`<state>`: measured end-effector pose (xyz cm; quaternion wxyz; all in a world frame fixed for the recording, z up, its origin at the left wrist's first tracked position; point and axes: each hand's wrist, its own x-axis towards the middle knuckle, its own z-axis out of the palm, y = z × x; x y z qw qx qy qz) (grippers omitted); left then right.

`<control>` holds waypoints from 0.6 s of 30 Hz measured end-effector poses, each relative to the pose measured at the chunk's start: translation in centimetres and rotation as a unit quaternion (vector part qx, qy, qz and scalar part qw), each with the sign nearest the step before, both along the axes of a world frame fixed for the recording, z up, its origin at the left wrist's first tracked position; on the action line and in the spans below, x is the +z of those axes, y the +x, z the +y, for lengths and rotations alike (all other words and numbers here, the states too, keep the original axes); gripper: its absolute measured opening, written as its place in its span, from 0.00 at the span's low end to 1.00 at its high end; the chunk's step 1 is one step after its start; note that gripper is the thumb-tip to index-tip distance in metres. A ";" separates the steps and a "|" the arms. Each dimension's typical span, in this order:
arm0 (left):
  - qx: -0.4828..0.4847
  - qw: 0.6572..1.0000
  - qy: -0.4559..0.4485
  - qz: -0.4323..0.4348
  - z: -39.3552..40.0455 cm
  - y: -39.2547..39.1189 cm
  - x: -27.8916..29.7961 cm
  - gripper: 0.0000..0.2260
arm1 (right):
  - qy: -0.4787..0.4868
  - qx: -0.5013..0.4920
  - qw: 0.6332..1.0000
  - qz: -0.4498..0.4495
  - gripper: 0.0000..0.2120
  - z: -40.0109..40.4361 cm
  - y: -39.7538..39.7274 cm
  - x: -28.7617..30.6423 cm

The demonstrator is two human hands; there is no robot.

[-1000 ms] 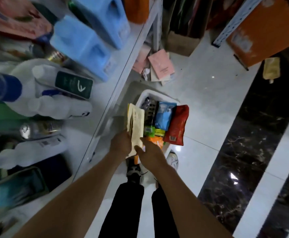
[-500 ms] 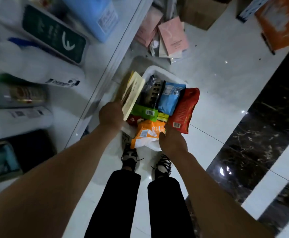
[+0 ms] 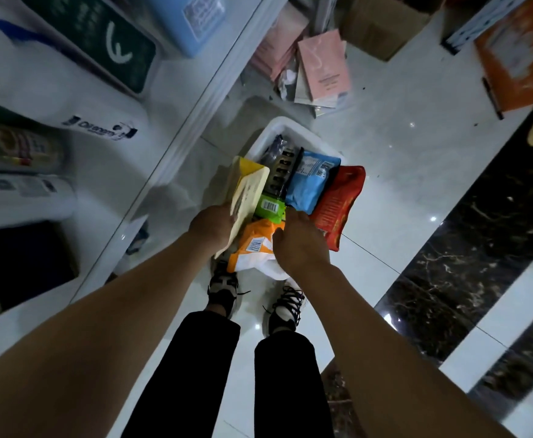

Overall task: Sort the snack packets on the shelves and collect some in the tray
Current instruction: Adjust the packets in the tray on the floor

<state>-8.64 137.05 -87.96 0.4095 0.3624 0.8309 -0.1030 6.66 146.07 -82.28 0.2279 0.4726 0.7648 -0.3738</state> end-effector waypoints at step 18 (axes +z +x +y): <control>-0.111 0.976 0.137 0.128 0.3 3.9 8.5 0.16 | 0.105 0.034 0.993 0.038 0.23 -4.7 1.5 4.4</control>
